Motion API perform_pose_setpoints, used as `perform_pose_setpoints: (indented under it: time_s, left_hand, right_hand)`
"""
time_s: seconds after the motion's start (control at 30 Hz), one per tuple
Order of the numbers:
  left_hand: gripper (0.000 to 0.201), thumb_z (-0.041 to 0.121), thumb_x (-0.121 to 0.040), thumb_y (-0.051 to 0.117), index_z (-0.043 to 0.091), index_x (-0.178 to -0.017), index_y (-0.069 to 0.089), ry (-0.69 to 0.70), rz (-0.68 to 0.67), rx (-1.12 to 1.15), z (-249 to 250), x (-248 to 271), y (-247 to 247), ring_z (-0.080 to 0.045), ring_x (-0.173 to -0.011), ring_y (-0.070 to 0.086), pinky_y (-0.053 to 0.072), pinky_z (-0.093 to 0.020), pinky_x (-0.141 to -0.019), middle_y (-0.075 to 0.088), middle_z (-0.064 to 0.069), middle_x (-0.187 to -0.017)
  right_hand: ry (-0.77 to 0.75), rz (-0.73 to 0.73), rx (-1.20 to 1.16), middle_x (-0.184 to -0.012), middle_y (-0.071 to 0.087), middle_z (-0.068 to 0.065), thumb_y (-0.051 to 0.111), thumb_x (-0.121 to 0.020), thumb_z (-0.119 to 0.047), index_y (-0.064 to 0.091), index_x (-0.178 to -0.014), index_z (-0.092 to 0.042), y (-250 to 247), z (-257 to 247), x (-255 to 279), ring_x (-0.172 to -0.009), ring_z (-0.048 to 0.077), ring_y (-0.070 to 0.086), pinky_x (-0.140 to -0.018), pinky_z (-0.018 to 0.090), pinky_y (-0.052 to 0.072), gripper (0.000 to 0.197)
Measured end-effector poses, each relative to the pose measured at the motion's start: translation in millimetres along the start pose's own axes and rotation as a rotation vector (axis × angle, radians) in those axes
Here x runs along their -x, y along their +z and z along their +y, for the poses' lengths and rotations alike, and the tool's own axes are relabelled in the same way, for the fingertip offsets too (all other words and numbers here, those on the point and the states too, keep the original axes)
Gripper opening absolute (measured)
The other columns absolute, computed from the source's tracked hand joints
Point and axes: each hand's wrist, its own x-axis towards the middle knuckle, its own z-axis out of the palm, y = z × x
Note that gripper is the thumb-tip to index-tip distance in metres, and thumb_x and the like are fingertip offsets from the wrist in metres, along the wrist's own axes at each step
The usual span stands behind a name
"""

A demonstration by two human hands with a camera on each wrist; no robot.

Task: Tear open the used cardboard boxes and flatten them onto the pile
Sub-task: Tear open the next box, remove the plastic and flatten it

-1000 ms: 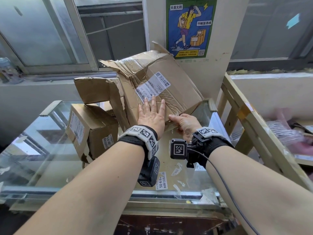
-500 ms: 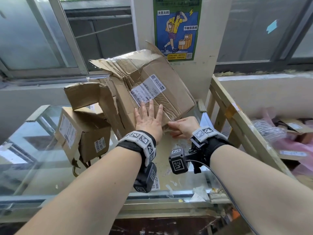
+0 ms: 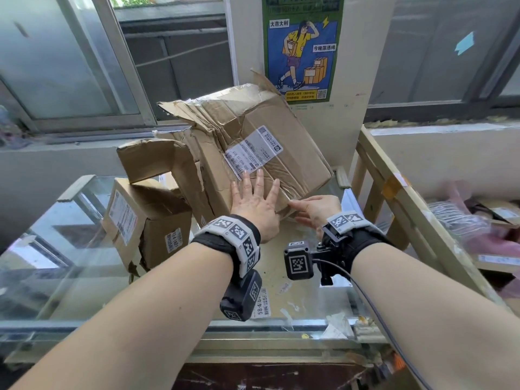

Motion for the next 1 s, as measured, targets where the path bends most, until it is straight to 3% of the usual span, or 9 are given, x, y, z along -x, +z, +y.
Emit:
perform_pose_setpoints:
  time_s: [0.13, 0.2, 0.27, 0.33, 0.4, 0.53, 0.6, 0.77, 1.0]
  left_hand:
    - [0.08, 0.073, -0.081, 0.045, 0.034, -0.148, 0.022, 0.089, 0.156, -0.111, -12, -3, -18, -0.035, -0.138, 0.021, 0.02, -0.052, -0.112, 0.022, -0.011, -0.153]
    - [0.08, 0.078, -0.07, 0.051, 0.038, -0.138, 0.037, 0.141, 0.213, -0.08, -20, -5, -24, -0.029, -0.135, 0.025, 0.014, -0.054, -0.114, 0.031, -0.005, -0.145]
    - [0.079, 0.078, -0.07, 0.053, 0.043, -0.138, 0.034, 0.157, 0.204, 0.045, -25, -6, -21, -0.027, -0.144, 0.008, 0.002, -0.057, -0.116, 0.017, 0.001, -0.155]
    - [0.078, 0.072, -0.077, 0.052, 0.049, -0.144, 0.018, 0.188, 0.162, 0.137, -23, -8, -15, -0.024, -0.147, -0.009, -0.002, -0.057, -0.116, -0.001, 0.008, -0.16]
    - [0.075, 0.064, -0.085, 0.05, 0.052, -0.145, 0.007, 0.21, 0.128, 0.139, -18, -11, -9, -0.025, -0.146, -0.015, -0.004, -0.059, -0.115, -0.009, 0.009, -0.16]
    - [0.065, 0.061, -0.09, 0.043, 0.053, -0.145, 0.009, 0.201, 0.112, 0.123, -11, -15, -2, -0.027, -0.145, -0.017, -0.008, -0.06, -0.113, -0.013, 0.008, -0.159]
    - [0.064, 0.06, -0.091, 0.041, 0.053, -0.145, 0.008, 0.209, 0.109, 0.114, -9, -15, -1, -0.027, -0.145, -0.017, -0.008, -0.061, -0.112, -0.014, 0.008, -0.159]
    - [0.067, 0.058, -0.091, 0.044, 0.052, -0.146, 0.007, 0.208, 0.103, 0.109, -7, -14, 0, -0.028, -0.145, -0.019, -0.009, -0.061, -0.111, -0.016, 0.007, -0.159]
    - [0.079, 0.057, -0.085, 0.056, 0.048, -0.148, 0.01, 0.181, 0.091, 0.151, -1, -12, -2, -0.029, -0.143, -0.023, -0.008, -0.06, -0.113, -0.022, 0.0, -0.158]
  right_hand:
    - [0.016, 0.043, 0.004, -0.074, 0.069, 0.015, 0.081, -0.071, -0.003, 0.066, -0.074, -0.003, -3, 0, -3, -0.064, 0.022, 0.064, -0.062, 0.028, 0.057, 0.015]
    - [0.008, 0.054, 0.021, -0.065, 0.067, 0.011, 0.083, -0.067, -0.004, 0.067, -0.069, -0.005, -6, -2, -4, -0.056, 0.017, 0.061, -0.054, 0.023, 0.055, 0.016]
    - [-0.002, 0.049, 0.055, -0.062, 0.067, 0.009, 0.084, -0.066, -0.006, 0.07, -0.066, -0.006, -8, -3, -4, -0.052, 0.013, 0.058, -0.05, 0.019, 0.05, 0.014]
    - [-0.006, 0.032, 0.073, -0.07, 0.071, 0.015, 0.085, -0.065, -0.008, 0.072, -0.067, -0.006, -8, -4, -4, -0.061, 0.022, 0.065, -0.061, 0.027, 0.057, 0.013]
    - [0.004, 0.016, 0.101, -0.08, 0.073, 0.018, 0.084, -0.065, -0.007, 0.074, -0.069, -0.007, -7, -6, -5, -0.08, 0.032, 0.069, -0.078, 0.037, 0.058, 0.011]
    - [-0.012, 0.014, 0.153, -0.09, 0.072, 0.022, 0.079, -0.071, -0.003, 0.072, -0.073, -0.006, -4, -8, -4, -0.086, 0.034, 0.068, -0.084, 0.04, 0.055, 0.008]
    - [-0.078, 0.031, 0.235, -0.087, 0.072, 0.02, 0.077, -0.074, -0.006, 0.071, -0.077, -0.004, -3, -6, -4, -0.086, 0.032, 0.069, -0.084, 0.041, 0.056, 0.007]
    - [-0.258, 0.07, 0.518, -0.077, 0.073, 0.011, 0.077, -0.074, -0.015, 0.069, -0.065, -0.016, -3, -9, -2, -0.078, 0.025, 0.069, -0.079, 0.042, 0.057, 0.012]
    - [-0.077, 0.179, 0.521, -0.077, 0.072, 0.012, 0.091, -0.055, -0.022, 0.071, -0.066, -0.014, -4, -23, -8, -0.076, 0.025, 0.071, -0.073, 0.041, 0.06, 0.024]
